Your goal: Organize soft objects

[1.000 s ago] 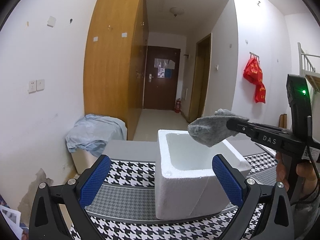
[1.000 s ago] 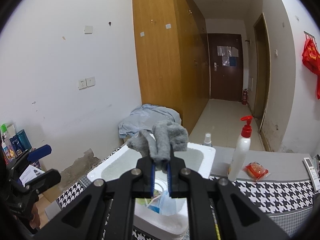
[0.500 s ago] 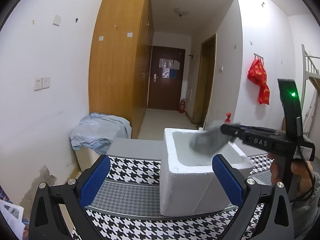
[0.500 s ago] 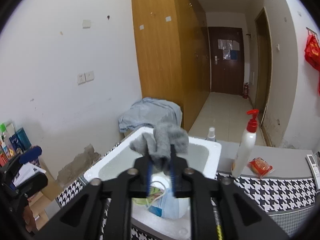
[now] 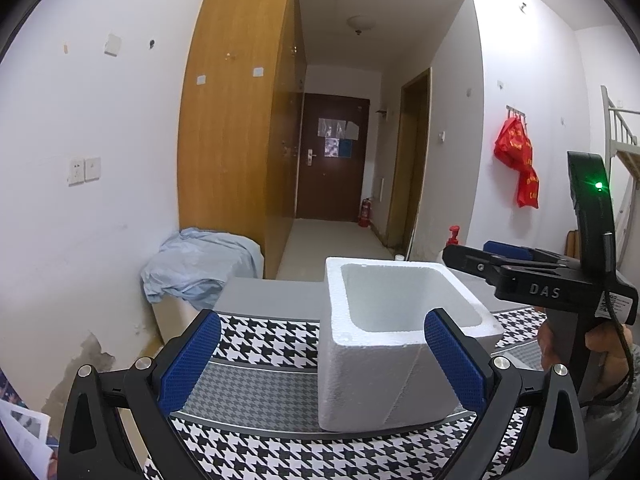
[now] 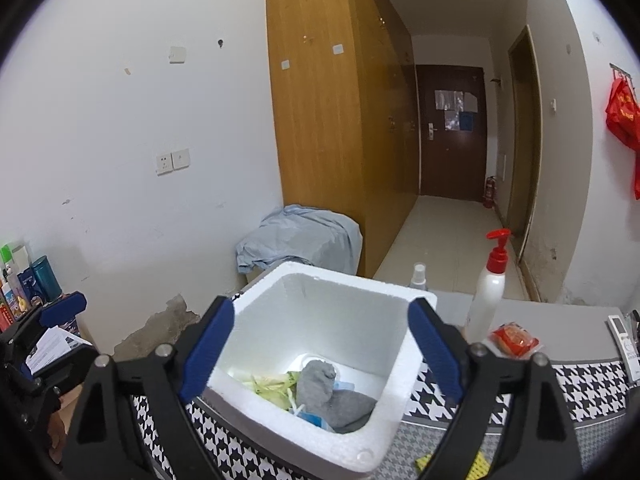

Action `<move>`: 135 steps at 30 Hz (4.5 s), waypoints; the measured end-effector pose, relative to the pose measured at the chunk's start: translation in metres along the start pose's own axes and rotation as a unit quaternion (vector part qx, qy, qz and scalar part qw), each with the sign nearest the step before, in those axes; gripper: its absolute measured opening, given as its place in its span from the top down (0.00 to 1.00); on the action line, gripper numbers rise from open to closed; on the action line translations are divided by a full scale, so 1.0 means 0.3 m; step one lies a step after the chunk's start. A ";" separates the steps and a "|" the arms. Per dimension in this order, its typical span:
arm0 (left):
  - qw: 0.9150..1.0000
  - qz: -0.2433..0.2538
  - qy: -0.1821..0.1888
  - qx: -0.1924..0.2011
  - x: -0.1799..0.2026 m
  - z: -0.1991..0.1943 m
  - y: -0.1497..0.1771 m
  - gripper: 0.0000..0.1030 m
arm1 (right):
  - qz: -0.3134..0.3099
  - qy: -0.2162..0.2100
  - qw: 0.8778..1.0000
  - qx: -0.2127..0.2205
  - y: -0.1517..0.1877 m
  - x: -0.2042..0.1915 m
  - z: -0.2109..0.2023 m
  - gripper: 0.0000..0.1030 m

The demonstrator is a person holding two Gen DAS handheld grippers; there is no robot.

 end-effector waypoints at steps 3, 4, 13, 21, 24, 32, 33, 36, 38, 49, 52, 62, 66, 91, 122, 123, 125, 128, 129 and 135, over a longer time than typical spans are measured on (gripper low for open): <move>1.000 -0.001 -0.001 -0.001 0.002 -0.007 0.000 0.01 | -0.002 -0.002 1.000 0.002 -0.001 -0.008 -0.009 0.05; 1.000 -0.001 -0.001 -0.001 0.001 -0.009 -0.002 0.01 | -0.003 -0.003 1.000 0.003 -0.001 -0.011 -0.013 0.04; 1.000 0.005 -0.005 0.003 0.013 -0.027 -0.005 0.01 | 0.007 -0.004 1.000 0.011 0.002 -0.006 -0.050 0.00; 1.000 0.007 -0.004 0.011 0.027 -0.045 -0.008 0.01 | 0.000 -0.005 1.000 0.019 -0.002 -0.011 -0.088 0.00; 1.000 0.010 -0.004 0.013 0.034 -0.054 -0.007 0.01 | 0.003 -0.005 1.000 0.023 -0.002 -0.008 -0.102 0.00; 1.000 0.011 -0.008 0.016 0.057 -0.071 -0.008 0.01 | -0.020 -0.006 0.999 0.025 0.021 -0.021 -0.139 0.00; 1.000 0.011 -0.008 0.017 0.061 -0.074 -0.009 0.01 | -0.024 -0.006 0.999 0.025 0.027 -0.026 -0.146 0.00; 1.000 0.011 -0.010 0.020 0.069 -0.081 -0.007 0.01 | -0.031 -0.009 0.999 0.026 0.038 -0.032 -0.166 0.00; 1.000 0.013 -0.009 0.020 0.080 -0.090 -0.002 0.01 | -0.030 -0.010 0.999 0.029 0.044 -0.031 -0.179 0.00; 1.000 0.007 -0.011 0.024 0.100 -0.105 0.021 0.01 | -0.038 -0.020 0.999 0.034 0.076 -0.035 -0.230 0.00; 1.000 0.006 -0.013 0.022 0.102 -0.107 0.030 0.01 | -0.039 -0.021 0.998 0.036 0.081 -0.030 -0.241 0.00; 0.999 -0.001 -0.026 0.024 0.093 -0.114 0.050 0.01 | -0.043 -0.015 0.998 0.034 0.126 -0.014 -0.258 0.00; 0.999 -0.009 -0.027 0.028 0.092 -0.116 0.075 0.01 | -0.039 -0.021 0.998 0.037 0.157 -0.014 -0.272 0.00; 1.000 -0.005 -0.010 -0.006 0.171 -0.060 0.213 0.01 | 0.003 -0.006 1.000 0.009 0.327 0.086 -0.292 0.00; 0.999 0.031 0.043 -0.013 0.368 -0.064 0.202 0.01 | 0.034 0.048 0.998 0.035 0.342 0.226 -0.455 0.00; 0.998 0.032 0.044 -0.013 0.375 -0.065 0.203 0.01 | 0.036 0.049 0.997 0.037 0.342 0.232 -0.460 0.00; 0.998 0.033 0.049 -0.013 0.388 -0.064 0.205 0.01 | 0.038 0.055 0.997 0.038 0.345 0.245 -0.472 0.00; 0.997 0.038 0.059 -0.013 0.415 -0.063 0.204 0.01 | 0.042 0.064 0.996 0.038 0.352 0.264 -0.489 0.00; 0.997 0.040 0.062 -0.013 0.425 -0.064 0.204 0.01 | 0.044 0.067 0.996 0.039 0.354 0.270 -0.496 0.00; 0.996 0.044 0.081 -0.016 0.476 -0.062 0.203 0.01 | 0.051 0.084 0.994 0.044 0.368 0.299 -0.534 0.00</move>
Point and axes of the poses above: each gripper's, at about its wrist camera, not at the fingertips, and z roughly the way its jaws point, x to its right, y to its underside, the point moved 8 cm from there along z, roughly the way its jaws point, and after that the axes turned 12 degrees about -y, right-handed, at the moved point
